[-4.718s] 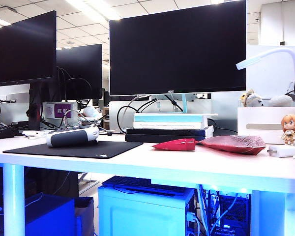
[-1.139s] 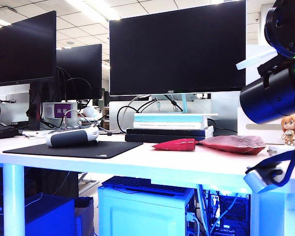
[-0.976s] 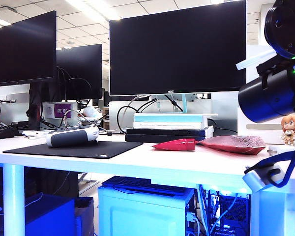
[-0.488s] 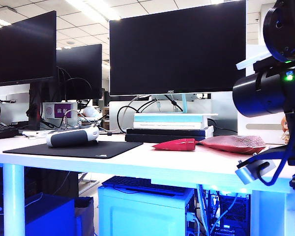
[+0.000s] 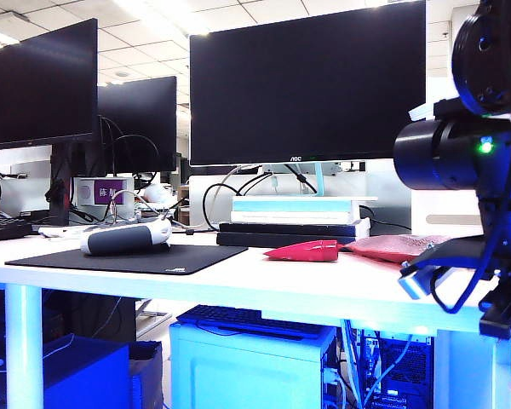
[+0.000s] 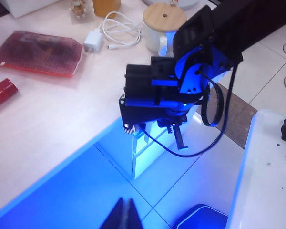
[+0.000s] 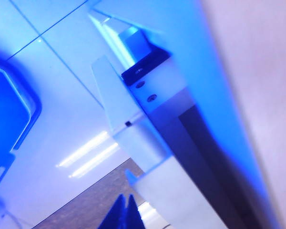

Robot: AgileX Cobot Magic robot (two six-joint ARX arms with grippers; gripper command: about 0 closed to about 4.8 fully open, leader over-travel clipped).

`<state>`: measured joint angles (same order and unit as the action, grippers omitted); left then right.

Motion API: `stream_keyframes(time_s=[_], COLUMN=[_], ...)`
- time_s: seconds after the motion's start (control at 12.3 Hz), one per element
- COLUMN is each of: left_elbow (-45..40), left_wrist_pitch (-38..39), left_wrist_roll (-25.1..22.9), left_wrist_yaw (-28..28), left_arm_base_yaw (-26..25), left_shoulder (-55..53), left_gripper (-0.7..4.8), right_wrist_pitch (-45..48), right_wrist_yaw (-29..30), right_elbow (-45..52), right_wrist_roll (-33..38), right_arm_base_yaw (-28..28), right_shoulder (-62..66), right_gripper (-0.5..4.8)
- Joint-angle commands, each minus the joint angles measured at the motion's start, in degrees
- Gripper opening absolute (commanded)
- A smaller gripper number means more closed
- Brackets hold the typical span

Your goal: Open the drawer, place the cleaning sponge inside, then close the drawer.

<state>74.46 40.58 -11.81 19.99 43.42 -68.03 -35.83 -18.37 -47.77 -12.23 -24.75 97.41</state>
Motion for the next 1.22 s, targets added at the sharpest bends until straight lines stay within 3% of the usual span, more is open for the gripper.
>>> stream_keyframes(time_s=[0.08,0.49,1.06,1.22], left_elbow=[0.26,0.26,0.26,0.24], left_wrist_pitch=[0.87,1.16,1.18,1.18], left_wrist_roll=[-0.13,0.04,0.07,0.04], left_wrist_yaw=[0.20,0.22,0.20,0.22], left_arm_base_yaw=[0.02,0.02,0.02,0.02], left_shoulder=[0.11,0.13,0.13,0.13], left_gripper=[-0.05,-0.05,-0.05,-0.05], right_wrist_pitch=[1.86,8.81,12.04,11.45], right_wrist_yaw=[-1.79,-16.66,-25.22,-24.17], right_elbow=[-0.11,-0.15,-0.22,-0.26], right_wrist_roll=[0.20,0.22,0.17,0.22], right_arm_base_yaw=[-0.02,0.00,-0.02,-0.11], right_shoulder=[2.78,6.80,5.44,4.22], right_gripper=[-0.01,-0.01,-0.01,-0.01])
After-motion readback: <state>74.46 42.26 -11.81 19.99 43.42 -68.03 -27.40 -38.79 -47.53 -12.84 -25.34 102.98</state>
